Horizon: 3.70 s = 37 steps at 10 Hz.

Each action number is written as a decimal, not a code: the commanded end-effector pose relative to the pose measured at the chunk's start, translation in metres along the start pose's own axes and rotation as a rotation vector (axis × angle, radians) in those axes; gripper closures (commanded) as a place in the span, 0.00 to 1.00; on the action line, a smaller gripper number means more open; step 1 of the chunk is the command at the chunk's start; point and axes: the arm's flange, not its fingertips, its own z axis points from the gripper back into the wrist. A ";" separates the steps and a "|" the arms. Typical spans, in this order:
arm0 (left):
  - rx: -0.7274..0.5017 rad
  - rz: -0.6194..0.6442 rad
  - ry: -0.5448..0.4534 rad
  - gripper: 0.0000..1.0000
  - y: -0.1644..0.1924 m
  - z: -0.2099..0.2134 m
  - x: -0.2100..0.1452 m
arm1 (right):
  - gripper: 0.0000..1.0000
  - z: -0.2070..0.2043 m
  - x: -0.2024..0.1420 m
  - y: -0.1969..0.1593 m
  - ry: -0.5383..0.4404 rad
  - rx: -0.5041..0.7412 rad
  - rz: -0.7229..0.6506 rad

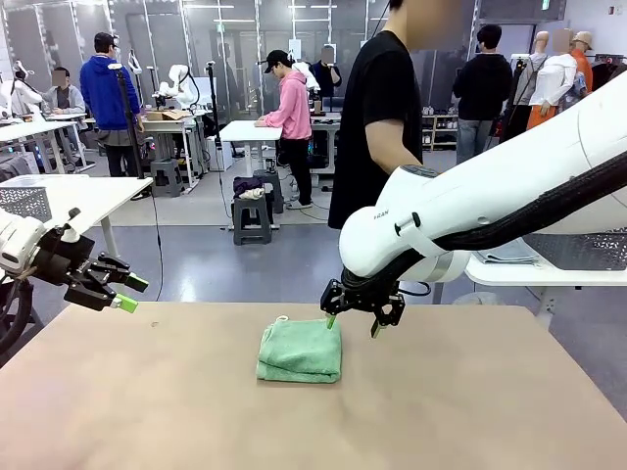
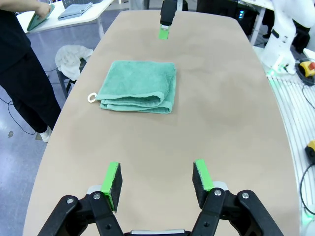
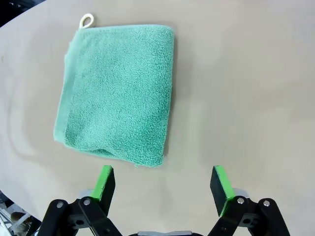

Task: Fold the towels and place them in the basket.
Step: Place the folded Towel with hook on the right side of the table.

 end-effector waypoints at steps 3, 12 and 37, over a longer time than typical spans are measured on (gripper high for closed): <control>0.002 -0.012 -0.002 0.27 -0.002 0.001 0.000 | 0.02 -0.018 0.013 0.021 0.002 -0.047 -0.089; 0.002 -0.012 -0.002 0.27 -0.002 0.001 0.000 | 0.02 -0.091 0.044 0.022 0.038 -0.067 -0.166; 0.002 -0.012 -0.002 0.27 -0.002 0.001 0.000 | 1.00 -0.091 0.045 0.023 0.025 -0.058 -0.085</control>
